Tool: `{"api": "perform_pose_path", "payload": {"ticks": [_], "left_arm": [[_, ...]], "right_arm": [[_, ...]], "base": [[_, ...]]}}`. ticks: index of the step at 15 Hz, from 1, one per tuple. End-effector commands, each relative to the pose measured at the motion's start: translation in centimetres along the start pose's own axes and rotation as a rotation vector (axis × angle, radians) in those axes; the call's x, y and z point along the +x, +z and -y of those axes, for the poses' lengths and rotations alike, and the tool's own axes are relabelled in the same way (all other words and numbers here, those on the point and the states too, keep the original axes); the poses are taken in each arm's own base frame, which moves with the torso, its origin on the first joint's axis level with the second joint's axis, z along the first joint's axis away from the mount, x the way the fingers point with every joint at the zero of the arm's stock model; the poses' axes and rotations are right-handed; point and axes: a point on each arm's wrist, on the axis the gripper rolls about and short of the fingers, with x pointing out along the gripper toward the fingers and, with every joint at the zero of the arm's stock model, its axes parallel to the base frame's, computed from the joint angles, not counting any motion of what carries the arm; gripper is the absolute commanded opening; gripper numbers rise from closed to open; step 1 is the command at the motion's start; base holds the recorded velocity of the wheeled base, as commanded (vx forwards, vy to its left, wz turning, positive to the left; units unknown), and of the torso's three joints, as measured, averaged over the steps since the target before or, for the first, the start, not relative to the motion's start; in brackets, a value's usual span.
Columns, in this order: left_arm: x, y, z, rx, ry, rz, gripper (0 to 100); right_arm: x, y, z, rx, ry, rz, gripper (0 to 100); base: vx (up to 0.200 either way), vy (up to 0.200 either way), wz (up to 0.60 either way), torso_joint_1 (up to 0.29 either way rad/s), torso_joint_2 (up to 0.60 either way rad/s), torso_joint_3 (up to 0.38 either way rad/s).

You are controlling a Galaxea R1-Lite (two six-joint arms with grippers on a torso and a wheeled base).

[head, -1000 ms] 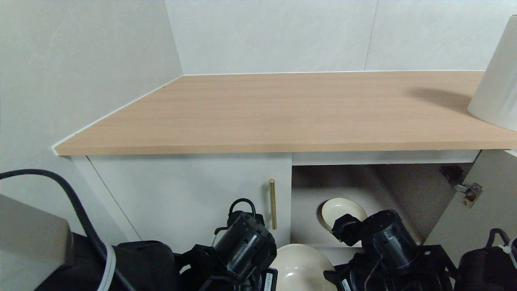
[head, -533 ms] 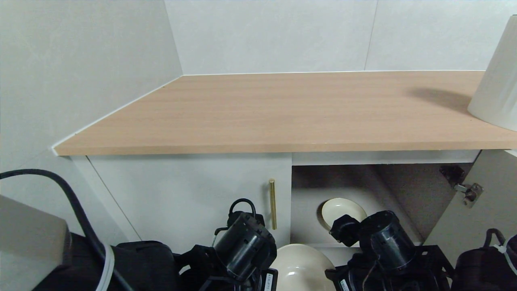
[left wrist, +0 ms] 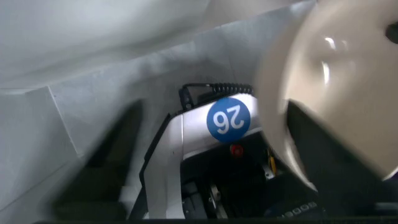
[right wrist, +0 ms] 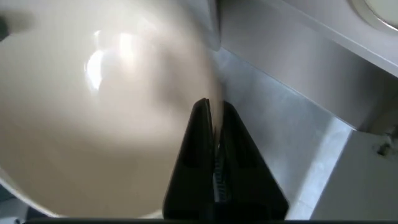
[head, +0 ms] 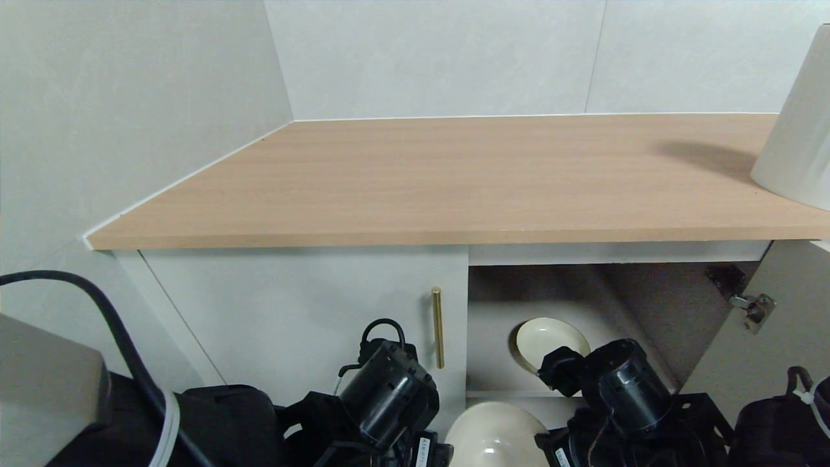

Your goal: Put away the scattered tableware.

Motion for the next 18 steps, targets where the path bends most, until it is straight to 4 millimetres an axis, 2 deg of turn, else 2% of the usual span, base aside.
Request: {"api": "perform_pose_path", "payload": {"ticks": [1, 3, 5, 9, 10, 13, 16, 18], "left_arm": [[0.0, 0.1, 0.1, -0.003, -0.013, 0.008, 100], [-0.7, 0.4, 0.1, -0.004, -0.006, 0.040, 100], [-2.0, 0.8, -0.1, 0.006, -0.013, 0.077, 100], [-2.2, 0.9, -0.2, 0.015, -0.007, 0.087, 100], [-2.2, 0.9, -0.2, 0.015, -0.008, 0.088, 100], [-2.6, 1.1, -0.2, 0.010, -0.015, 0.101, 100], [-2.6, 1.1, -0.2, 0.010, -0.015, 0.101, 100], [-2.7, 1.1, -0.2, 0.010, -0.016, 0.102, 100]], "right_arm": [[0.0, 0.1, -0.1, -0.001, 0.007, 0.007, 0], [0.1, -0.1, 0.1, -0.005, -0.018, 0.003, 0], [0.9, -0.2, 1.4, 0.018, -0.111, -0.013, 0], [1.4, -0.5, 4.7, 0.122, -0.263, -0.032, 0], [1.8, -0.4, 5.5, 0.205, -0.285, -0.028, 0], [2.3, 1.2, 7.1, 0.408, -0.314, 0.048, 0], [2.8, 2.8, 8.0, 0.547, -0.322, 0.112, 0], [3.5, 3.5, 9.3, 0.628, -0.373, 0.146, 0]], "base": [[0.000, 0.000, 0.00, 0.000, 0.00, 0.000], [0.000, 0.000, 0.00, 0.000, 0.00, 0.000], [0.000, 0.000, 0.00, 0.000, 0.00, 0.000], [0.000, 0.000, 0.00, 0.000, 0.00, 0.000], [0.000, 0.000, 0.00, 0.000, 0.00, 0.000], [0.000, 0.000, 0.00, 0.000, 0.00, 0.000], [0.000, 0.000, 0.00, 0.000, 0.00, 0.000], [0.000, 0.000, 0.00, 0.000, 0.00, 0.000]]}}
